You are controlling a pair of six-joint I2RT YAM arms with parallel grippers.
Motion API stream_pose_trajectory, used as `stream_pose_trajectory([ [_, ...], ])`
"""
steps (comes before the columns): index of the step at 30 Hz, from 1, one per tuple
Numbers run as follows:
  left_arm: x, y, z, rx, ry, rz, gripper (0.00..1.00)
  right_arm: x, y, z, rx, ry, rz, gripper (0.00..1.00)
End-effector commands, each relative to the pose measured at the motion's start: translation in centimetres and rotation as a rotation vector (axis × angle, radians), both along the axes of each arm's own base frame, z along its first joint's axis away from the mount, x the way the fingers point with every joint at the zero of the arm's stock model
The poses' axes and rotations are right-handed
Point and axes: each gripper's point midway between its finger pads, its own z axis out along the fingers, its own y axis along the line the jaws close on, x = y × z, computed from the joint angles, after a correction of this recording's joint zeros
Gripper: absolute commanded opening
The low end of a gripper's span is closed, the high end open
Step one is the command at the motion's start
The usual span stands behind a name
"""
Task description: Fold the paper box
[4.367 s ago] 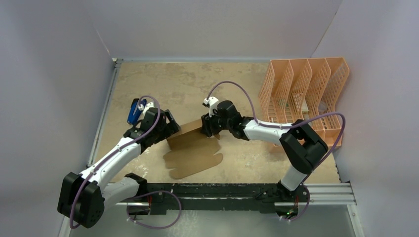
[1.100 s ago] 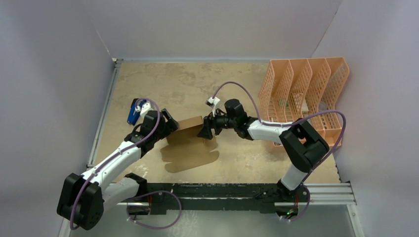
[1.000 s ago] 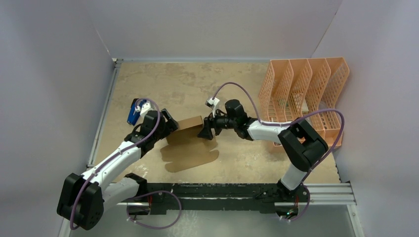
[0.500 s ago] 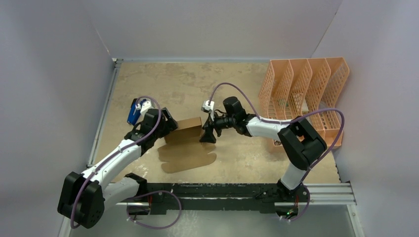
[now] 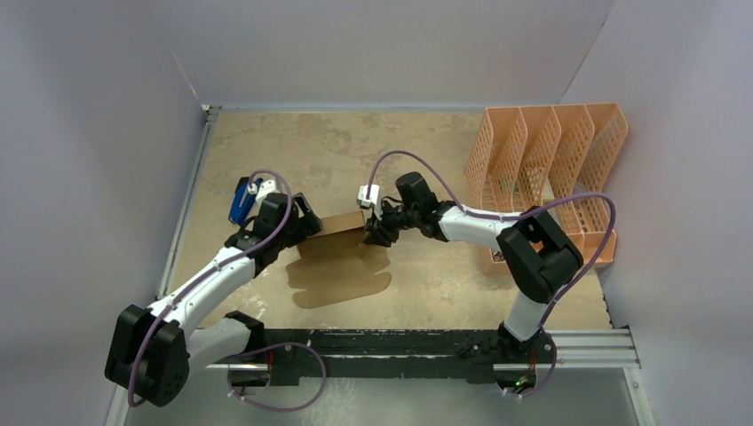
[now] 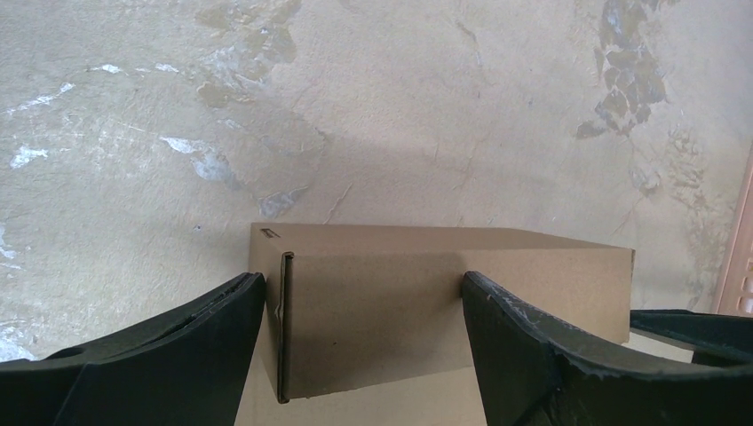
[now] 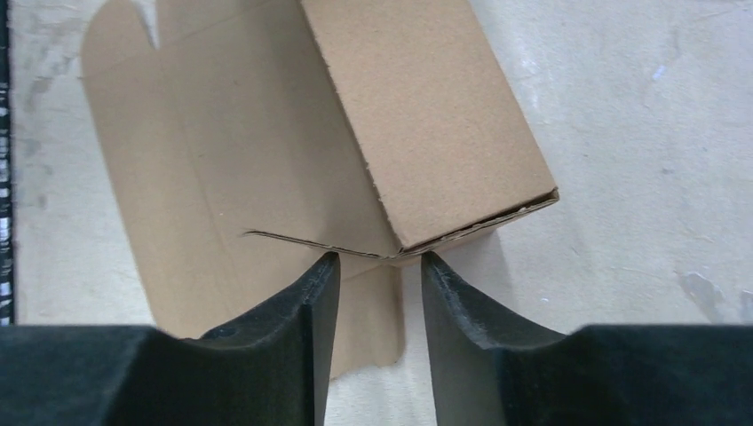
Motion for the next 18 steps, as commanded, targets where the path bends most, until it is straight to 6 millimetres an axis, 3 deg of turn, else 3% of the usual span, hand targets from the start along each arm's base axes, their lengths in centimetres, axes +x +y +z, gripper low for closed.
stream_pose_trajectory([
  [1, 0.2, -2.0, 1.0, -0.045, -0.009, -0.099, 0.81, 2.2, 1.1, 1.4, 0.041, -0.144, -0.074, 0.38],
  [4, 0.2, -2.5, 0.9, -0.054, -0.001, -0.119, 0.81, 3.2, 1.3, 1.4, 0.056, -0.173, -0.126, 0.35],
  [13, 0.1, -2.9, 0.6, -0.047, 0.025, -0.159, 0.81, 5.7, 1.5, 1.2, 0.059, -0.254, -0.268, 0.56],
  [18, 0.2, -2.7, 0.9, 0.002, 0.033, -0.190, 0.81, 7.0, 1.3, 0.3, 0.032, -0.282, -0.326, 0.58],
])
